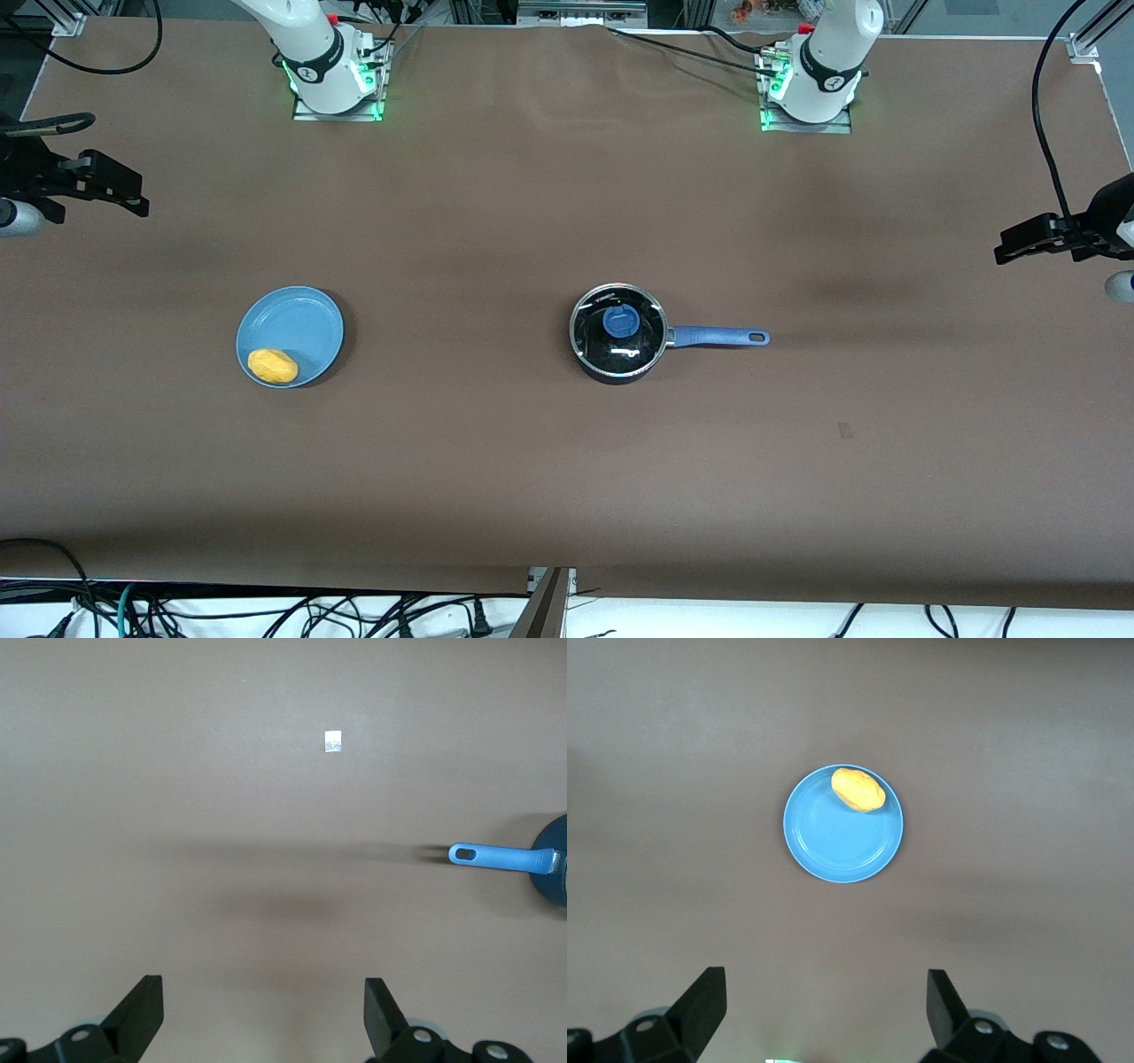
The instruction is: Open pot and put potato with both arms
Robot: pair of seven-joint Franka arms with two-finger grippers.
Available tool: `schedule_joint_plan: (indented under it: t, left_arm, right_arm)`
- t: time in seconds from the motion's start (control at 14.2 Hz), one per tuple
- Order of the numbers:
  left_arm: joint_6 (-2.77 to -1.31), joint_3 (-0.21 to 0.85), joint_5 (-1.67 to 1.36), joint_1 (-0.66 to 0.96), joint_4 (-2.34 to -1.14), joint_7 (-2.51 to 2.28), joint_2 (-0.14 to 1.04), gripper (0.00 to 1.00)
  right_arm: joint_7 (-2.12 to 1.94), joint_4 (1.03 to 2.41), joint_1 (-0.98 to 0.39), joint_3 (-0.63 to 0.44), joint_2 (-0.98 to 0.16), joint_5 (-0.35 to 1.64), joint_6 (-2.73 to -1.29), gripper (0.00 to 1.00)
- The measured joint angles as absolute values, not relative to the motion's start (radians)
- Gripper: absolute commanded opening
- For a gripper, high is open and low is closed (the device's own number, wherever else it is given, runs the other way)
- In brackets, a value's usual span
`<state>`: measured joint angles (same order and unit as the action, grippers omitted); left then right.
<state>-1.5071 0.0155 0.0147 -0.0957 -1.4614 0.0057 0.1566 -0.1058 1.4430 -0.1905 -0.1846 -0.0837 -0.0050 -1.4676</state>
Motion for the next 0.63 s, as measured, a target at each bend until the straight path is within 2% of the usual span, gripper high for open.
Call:
schedule_joint_plan:
  t: [0.63]
  left_arm:
    - [-1.505, 0.033, 0.0, -0.091, -1.47, -0.039, 0.16, 1.0]
  right_arm:
    - [-0.106, 1.443, -0.191, -0.184, -0.084, -0.003, -1.468, 1.0]
